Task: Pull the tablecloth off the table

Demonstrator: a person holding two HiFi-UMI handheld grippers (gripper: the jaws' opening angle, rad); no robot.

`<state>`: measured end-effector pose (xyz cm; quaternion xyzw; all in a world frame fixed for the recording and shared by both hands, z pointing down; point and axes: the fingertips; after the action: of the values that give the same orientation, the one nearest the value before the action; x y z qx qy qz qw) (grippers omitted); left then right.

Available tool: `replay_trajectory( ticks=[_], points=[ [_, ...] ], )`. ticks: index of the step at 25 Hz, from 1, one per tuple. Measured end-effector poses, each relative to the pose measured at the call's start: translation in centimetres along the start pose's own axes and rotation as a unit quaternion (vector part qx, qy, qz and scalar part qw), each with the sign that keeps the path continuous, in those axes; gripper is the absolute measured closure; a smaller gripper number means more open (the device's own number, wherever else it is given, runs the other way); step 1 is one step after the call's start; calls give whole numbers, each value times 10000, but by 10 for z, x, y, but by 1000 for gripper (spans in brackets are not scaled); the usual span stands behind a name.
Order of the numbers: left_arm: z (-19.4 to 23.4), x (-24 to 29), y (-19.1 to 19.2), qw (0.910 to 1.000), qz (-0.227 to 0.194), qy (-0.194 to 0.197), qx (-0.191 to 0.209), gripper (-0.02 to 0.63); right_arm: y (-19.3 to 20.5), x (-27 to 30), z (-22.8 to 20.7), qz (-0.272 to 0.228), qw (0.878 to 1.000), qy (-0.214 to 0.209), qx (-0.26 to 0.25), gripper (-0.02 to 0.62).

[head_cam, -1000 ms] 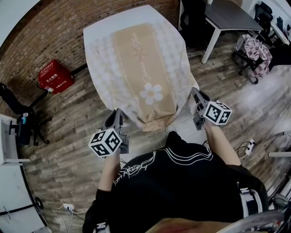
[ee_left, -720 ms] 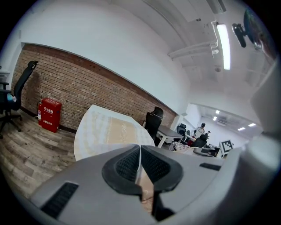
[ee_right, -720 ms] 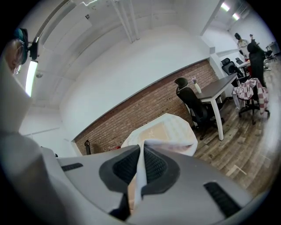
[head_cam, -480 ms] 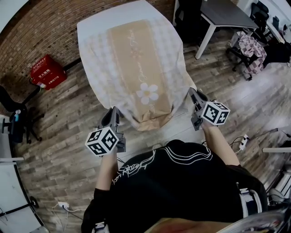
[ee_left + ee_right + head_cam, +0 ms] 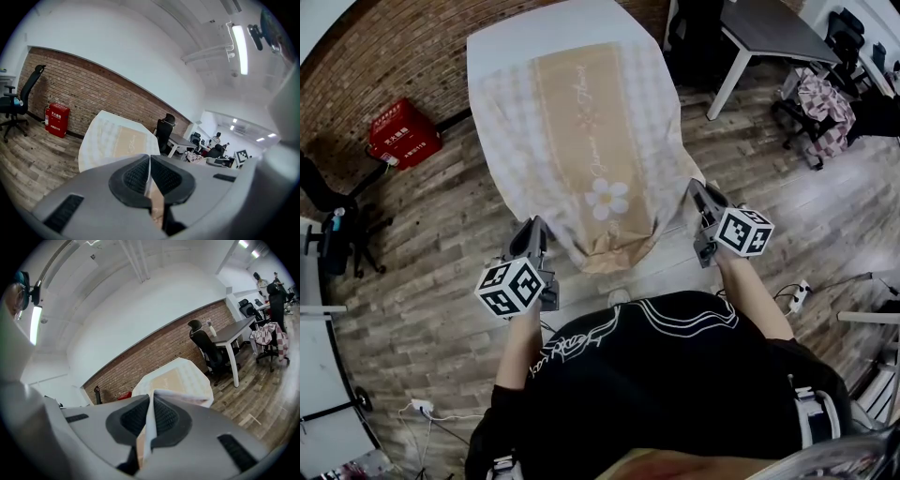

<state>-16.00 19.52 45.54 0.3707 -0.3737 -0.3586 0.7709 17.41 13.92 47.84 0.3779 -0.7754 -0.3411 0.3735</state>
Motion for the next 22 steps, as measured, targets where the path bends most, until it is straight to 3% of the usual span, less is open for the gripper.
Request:
replay_trajectory(
  ticks=[14,22],
  points=[
    [-64,-37,37,9993,-10,-344,-165,598,19,-56,-18,492,9977,-471,-20,597],
    [-95,-64,57,9984,-84,-543,-136,598,33,-99,-29,482,9965,-679,5,597]
  ],
)
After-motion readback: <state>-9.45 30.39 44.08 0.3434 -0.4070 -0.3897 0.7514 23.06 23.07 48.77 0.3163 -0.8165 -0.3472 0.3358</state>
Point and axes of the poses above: the fingertips, and each gripper's own axes: x forward along the fingers, z to its left, y out of its underside, and after that the axes turned 6 degrees about y, right-handed
